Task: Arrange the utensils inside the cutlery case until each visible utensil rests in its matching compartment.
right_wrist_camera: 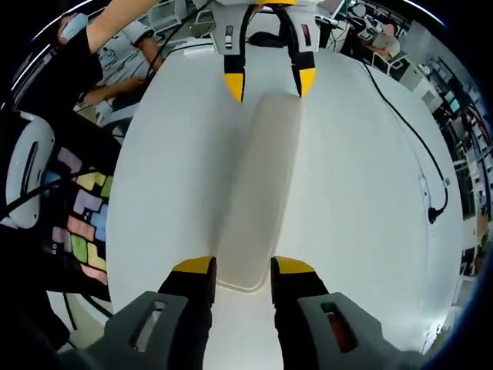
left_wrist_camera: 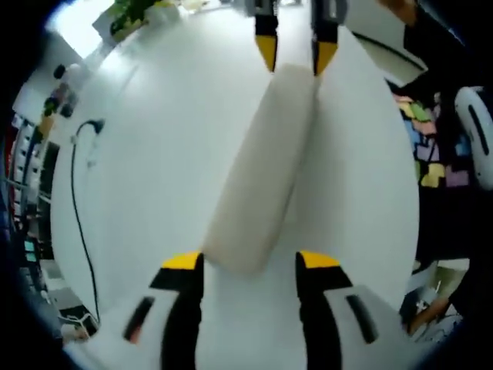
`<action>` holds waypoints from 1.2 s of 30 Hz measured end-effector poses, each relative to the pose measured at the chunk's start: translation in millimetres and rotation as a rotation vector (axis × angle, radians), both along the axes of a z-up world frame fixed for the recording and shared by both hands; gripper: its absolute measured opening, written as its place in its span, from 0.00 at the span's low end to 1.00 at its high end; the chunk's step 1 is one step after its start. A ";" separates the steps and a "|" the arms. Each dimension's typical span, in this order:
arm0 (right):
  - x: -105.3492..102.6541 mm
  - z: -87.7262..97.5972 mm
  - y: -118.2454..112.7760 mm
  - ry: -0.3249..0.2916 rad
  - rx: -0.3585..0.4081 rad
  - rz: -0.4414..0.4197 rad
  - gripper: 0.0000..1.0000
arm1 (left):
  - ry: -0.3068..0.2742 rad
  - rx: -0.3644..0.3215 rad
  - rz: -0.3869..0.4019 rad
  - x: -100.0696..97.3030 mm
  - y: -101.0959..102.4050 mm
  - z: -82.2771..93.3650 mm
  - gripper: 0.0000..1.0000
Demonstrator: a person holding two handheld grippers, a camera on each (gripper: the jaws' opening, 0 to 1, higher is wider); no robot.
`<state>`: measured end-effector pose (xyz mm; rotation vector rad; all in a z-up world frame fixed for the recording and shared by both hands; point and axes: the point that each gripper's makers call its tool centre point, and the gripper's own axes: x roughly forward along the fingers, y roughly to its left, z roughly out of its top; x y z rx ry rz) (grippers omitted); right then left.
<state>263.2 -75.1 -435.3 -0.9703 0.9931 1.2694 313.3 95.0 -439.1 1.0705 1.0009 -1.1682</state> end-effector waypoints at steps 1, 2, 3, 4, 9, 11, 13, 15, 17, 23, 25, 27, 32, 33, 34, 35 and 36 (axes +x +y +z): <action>-0.8 -0.7 0.0 -0.005 -0.006 0.002 0.29 | 0.008 -0.005 0.017 0.5 0.1 -0.2 0.46; -0.8 -0.9 -0.6 -0.011 -0.012 0.005 0.29 | 0.019 -0.010 0.026 -0.8 0.1 -0.8 0.42; -1.0 -1.0 -2.3 -0.014 -0.020 0.005 0.27 | 0.016 -0.011 0.026 -0.7 0.3 -0.8 0.42; -1.2 -0.8 -3.6 -0.011 -0.024 0.003 0.25 | 0.012 -0.014 0.020 -1.0 0.2 -0.6 0.41; 0.5 0.9 -12.8 -0.012 -0.049 -0.006 0.18 | 0.004 -0.011 0.017 0.8 -0.6 -0.4 0.40; -2.6 -1.3 -16.6 0.008 -0.062 -0.016 0.15 | 0.005 -0.005 0.029 2.6 -1.3 -0.4 0.38; -3.8 -5.4 -20.7 0.007 -0.082 -0.016 0.15 | -0.002 0.003 0.048 5.9 -1.4 -0.6 0.34; -4.1 -8.8 -23.4 0.013 -0.093 -0.026 0.15 | 0.002 0.011 0.049 3.9 -1.8 -1.3 0.34; -3.5 -7.0 -22.7 0.012 -0.087 -0.033 0.14 | 0.002 0.024 0.050 2.5 -1.8 -2.2 0.34; -7.3 -9.3 -18.9 0.023 -0.126 -0.036 0.14 | 0.003 0.048 0.047 -0.9 0.9 -3.2 0.34; -9.1 -9.5 -18.6 0.025 -0.134 -0.036 0.14 | 0.005 0.048 0.044 -1.9 2.4 -3.5 0.33; -11.4 -10.0 -17.9 0.027 -0.129 -0.031 0.14 | 0.009 0.037 0.044 -2.8 3.9 -3.4 0.33; -13.2 -10.3 -16.8 0.033 -0.106 -0.036 0.14 | 0.010 0.030 0.039 -4.2 4.2 -4.6 0.33; -12.9 -10.4 -16.6 0.037 -0.106 -0.037 0.15 | 0.011 0.038 0.042 -4.9 4.3 -5.0 0.33; -13.7 -10.6 -15.9 0.039 -0.108 -0.037 0.15 | 0.010 0.047 0.041 -5.1 3.8 -5.4 0.33; -13.7 -10.9 -15.4 0.039 -0.111 -0.034 0.15 | 0.010 0.055 0.043 -5.6 4.2 -5.6 0.33; -14.4 -11.0 -14.9 0.038 -0.115 -0.034 0.15 | 0.009 0.061 0.042 -6.0 4.2 -5.8 0.33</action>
